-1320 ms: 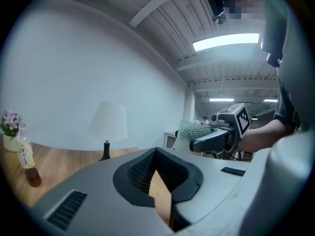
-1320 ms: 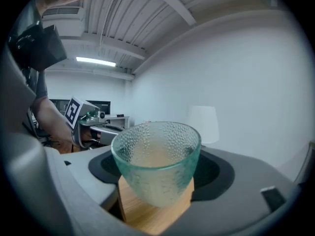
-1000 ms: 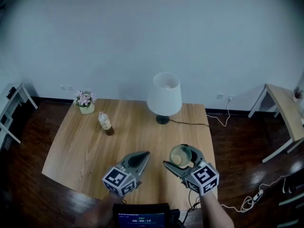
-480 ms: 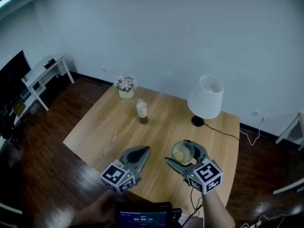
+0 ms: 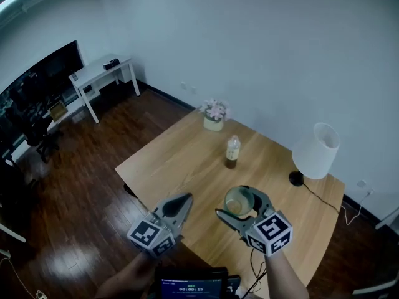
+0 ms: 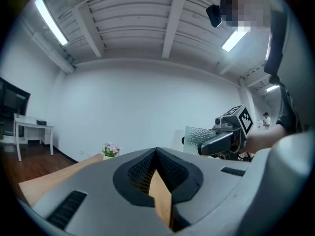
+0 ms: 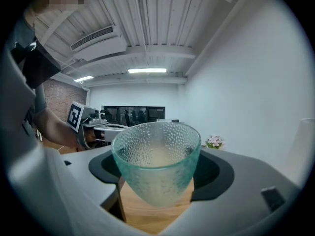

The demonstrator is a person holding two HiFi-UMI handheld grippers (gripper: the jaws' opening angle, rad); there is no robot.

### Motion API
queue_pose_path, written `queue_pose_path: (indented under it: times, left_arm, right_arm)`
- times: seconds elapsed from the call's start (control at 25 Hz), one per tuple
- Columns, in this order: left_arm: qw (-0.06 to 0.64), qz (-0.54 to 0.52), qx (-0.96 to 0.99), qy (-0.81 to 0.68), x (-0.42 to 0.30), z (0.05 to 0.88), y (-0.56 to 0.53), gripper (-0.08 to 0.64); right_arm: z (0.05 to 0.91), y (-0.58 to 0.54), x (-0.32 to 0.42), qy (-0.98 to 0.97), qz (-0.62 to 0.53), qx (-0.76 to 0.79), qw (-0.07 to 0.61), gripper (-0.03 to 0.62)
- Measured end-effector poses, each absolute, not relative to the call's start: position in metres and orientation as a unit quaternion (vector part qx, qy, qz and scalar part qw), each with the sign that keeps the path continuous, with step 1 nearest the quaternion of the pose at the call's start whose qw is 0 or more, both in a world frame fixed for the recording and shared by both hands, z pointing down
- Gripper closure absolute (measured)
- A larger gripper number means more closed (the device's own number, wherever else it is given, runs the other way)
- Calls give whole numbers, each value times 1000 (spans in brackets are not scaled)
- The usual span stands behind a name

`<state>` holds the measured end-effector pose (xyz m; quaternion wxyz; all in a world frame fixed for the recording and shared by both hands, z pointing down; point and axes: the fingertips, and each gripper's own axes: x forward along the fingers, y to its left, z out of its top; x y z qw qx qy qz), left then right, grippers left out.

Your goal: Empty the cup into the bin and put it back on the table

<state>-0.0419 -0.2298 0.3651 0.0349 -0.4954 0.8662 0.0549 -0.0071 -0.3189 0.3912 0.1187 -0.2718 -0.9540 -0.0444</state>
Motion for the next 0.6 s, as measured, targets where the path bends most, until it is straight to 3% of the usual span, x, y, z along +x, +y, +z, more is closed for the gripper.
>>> queue_pose_path:
  times: [0.6]
  left_arm:
    - [52,63,-358,930,-116,360,11,560]
  right_arm:
    - [386,-97,-99,-911,-69,-390,116,195]
